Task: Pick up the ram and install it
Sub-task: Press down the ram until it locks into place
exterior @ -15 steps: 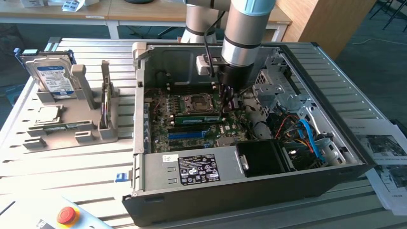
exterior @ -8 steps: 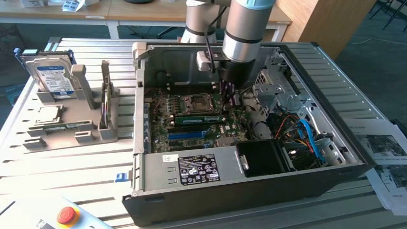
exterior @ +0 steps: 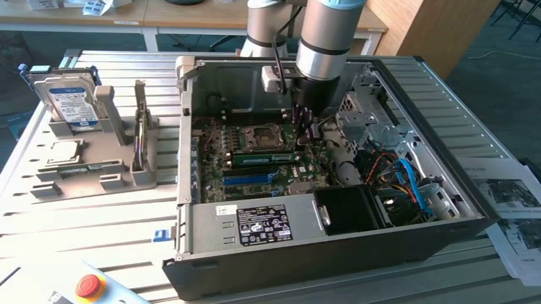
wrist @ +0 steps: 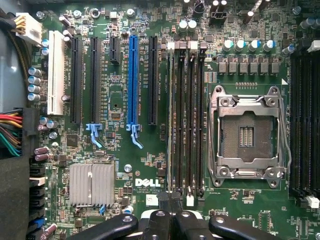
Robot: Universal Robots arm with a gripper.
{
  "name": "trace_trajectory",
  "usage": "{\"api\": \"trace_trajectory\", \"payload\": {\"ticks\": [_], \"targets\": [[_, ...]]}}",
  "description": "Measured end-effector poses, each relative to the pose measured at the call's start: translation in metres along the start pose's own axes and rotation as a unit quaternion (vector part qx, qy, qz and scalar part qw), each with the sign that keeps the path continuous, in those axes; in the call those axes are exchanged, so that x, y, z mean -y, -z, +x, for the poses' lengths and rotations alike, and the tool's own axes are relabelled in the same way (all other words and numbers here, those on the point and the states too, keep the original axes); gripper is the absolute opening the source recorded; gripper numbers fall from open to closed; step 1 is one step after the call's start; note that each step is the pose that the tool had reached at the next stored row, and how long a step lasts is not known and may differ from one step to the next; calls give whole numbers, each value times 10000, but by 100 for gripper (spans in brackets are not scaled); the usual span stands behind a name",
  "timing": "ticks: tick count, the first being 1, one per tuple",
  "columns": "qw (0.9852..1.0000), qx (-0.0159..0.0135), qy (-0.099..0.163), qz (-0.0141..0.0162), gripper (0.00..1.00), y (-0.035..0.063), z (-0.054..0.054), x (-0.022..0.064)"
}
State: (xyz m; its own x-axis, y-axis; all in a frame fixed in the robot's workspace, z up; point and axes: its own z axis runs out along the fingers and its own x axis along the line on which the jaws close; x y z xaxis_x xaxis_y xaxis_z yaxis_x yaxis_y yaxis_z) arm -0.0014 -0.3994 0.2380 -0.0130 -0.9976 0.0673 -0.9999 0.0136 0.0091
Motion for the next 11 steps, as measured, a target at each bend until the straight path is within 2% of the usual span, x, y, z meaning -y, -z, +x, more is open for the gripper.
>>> {"api": "trace_trajectory", "payload": {"ticks": [11], "targets": [[10000, -1, 0, 0, 10, 0, -1, -17]]}}
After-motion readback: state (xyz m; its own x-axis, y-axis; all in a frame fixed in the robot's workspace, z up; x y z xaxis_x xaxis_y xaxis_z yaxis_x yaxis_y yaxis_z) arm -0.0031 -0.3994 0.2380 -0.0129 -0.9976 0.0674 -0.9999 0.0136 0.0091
